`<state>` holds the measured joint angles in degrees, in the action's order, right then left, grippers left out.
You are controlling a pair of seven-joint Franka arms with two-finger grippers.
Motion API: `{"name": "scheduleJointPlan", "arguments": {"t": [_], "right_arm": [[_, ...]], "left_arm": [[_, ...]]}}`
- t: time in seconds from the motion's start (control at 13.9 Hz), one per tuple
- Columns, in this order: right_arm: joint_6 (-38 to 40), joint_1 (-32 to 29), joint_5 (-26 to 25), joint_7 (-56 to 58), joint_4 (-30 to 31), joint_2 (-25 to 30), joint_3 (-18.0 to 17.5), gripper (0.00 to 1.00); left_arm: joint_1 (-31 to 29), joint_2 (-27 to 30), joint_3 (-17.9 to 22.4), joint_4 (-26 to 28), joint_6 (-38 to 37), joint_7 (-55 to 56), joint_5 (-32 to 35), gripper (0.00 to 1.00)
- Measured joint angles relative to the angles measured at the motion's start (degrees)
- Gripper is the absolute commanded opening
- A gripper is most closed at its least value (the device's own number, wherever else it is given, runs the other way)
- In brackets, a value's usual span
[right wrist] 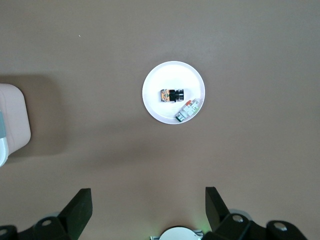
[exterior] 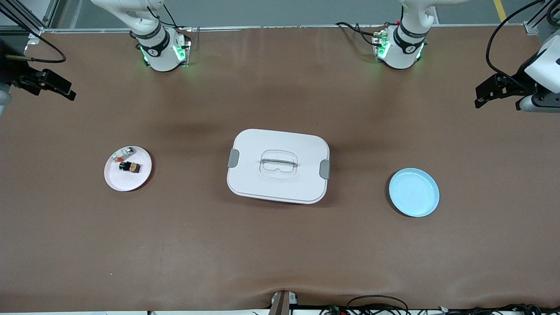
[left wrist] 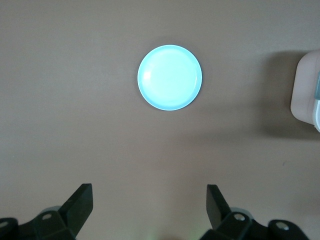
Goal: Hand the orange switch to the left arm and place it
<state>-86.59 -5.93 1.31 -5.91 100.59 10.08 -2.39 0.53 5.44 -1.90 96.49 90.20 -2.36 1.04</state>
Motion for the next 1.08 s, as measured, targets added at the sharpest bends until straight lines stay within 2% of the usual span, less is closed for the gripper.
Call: {"name": "scheduleJointPlan", "arguments": {"t": [1.08], "right_arm": [[0.25, -0.68, 0.00, 0.88, 0.00, 0.00, 0.09, 1.00]], "left_arm": [[-0.01, -0.11, 0.00, -0.11, 0.00, 0.00, 0.00, 1.00]]}}
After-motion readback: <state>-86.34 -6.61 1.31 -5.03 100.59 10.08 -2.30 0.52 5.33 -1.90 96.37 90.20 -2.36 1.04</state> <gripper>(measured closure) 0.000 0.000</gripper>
